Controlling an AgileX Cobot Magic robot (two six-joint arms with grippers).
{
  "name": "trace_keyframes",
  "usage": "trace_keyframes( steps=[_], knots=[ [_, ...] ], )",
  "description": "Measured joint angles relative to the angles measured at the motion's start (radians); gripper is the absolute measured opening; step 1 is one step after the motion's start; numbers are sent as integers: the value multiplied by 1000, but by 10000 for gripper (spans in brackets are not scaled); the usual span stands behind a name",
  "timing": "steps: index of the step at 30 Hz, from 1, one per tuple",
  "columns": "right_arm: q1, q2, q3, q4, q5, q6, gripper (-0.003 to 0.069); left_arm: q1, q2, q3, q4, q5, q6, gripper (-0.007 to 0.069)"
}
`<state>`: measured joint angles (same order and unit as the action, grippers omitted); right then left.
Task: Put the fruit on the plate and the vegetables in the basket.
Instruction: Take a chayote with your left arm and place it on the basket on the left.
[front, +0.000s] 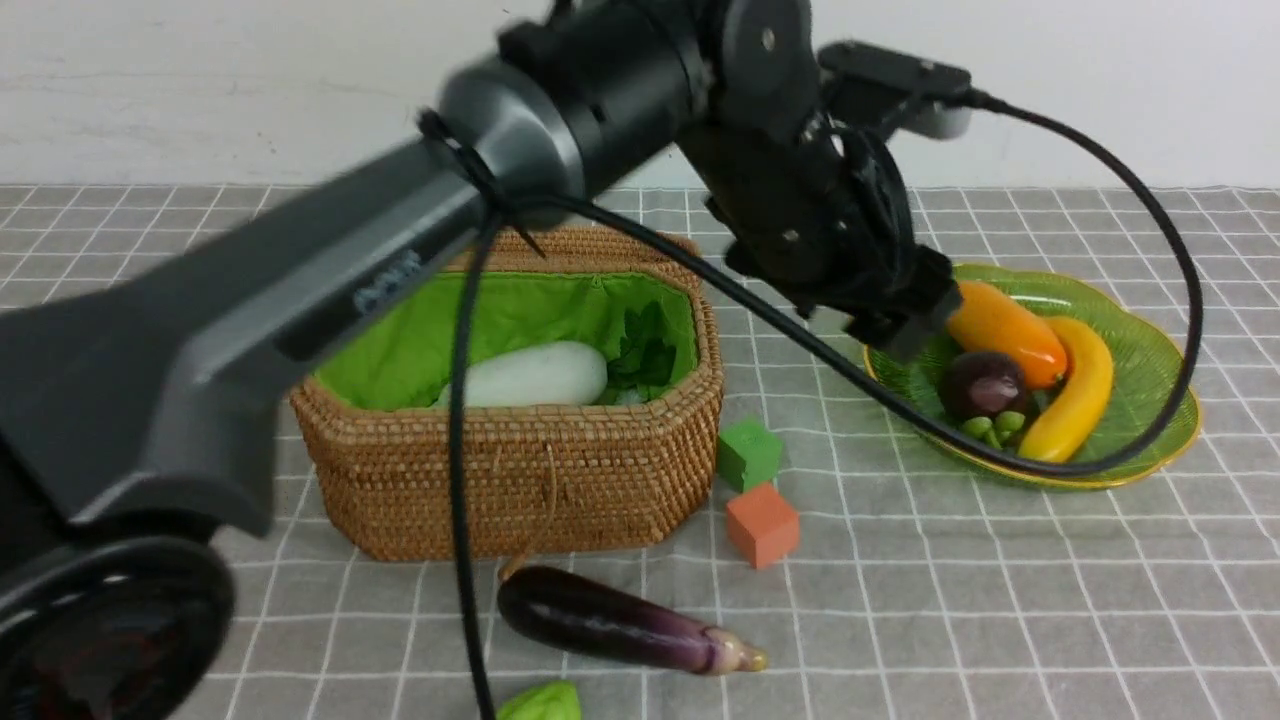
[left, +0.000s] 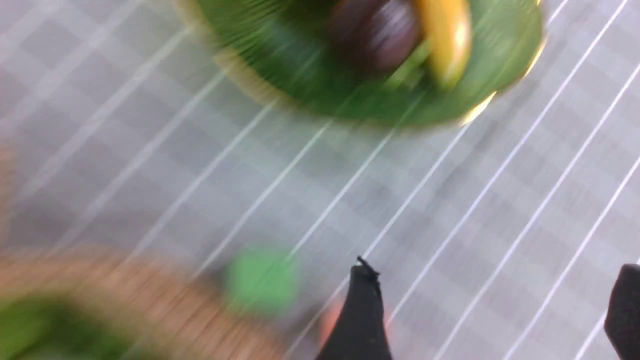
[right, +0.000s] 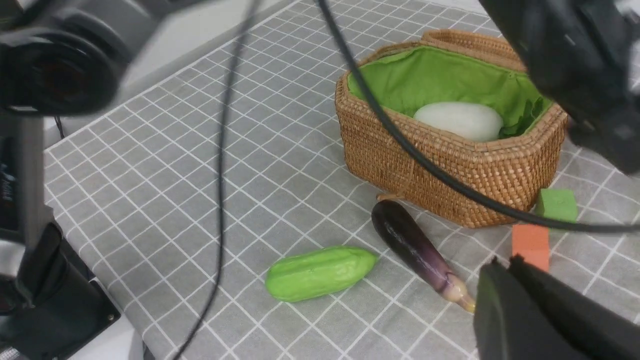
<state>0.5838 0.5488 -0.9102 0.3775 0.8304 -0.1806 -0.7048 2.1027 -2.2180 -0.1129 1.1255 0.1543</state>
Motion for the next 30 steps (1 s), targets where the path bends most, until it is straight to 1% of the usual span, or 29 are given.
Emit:
trace_keyframes(
  steps=[1,2,5,7,8,9,10,13,14,15,17,19,22,24,25,26,28,30],
  knots=[
    [0,0,0,-5,10,-1,3,0,-53,-1,90,75,0,592],
    [0,0,0,-11,17,-1,3,0,-87,7,141,97,-10,592],
    [0,0,0,-30,28,-1,7,1,-200,79,236,109,-67,592],
    [0,0,0,-45,28,-1,10,1,-287,160,273,109,-83,592],
    [0,0,0,-47,28,-1,11,1,-351,236,282,109,-89,592],
    [0,0,0,-49,28,-1,12,1,-372,236,283,109,-90,592],
    [0,0,0,-48,28,-1,14,1,-463,357,287,109,-117,592],
    [0,0,0,-50,26,-1,15,1,-617,543,276,109,-194,592],
    [0,0,0,-50,26,-1,15,1,-627,574,273,109,-200,592],
    [0,0,0,-50,23,-1,17,1,-715,723,246,109,-244,592],
    [0,0,0,-55,23,-2,17,1,-762,864,209,93,-263,592],
    [0,0,0,-62,23,-2,17,1,-784,1034,164,15,-274,592],
    [0,0,0,-78,23,-3,20,1,-753,1240,113,-161,-292,592],
    [0,0,0,-80,23,-3,21,1,-730,1295,107,-223,-301,592],
    [0,0,0,-80,23,-3,23,1,-682,1344,105,-302,-312,592],
    [0,0,0,-80,23,-3,23,1,-676,1347,105,-302,-312,592],
    [0,0,0,-80,23,-3,26,1,-590,1373,103,-381,-321,590],
    [0,0,0,-80,23,-3,29,1,-532,1373,103,-415,-321,577]
  ],
)
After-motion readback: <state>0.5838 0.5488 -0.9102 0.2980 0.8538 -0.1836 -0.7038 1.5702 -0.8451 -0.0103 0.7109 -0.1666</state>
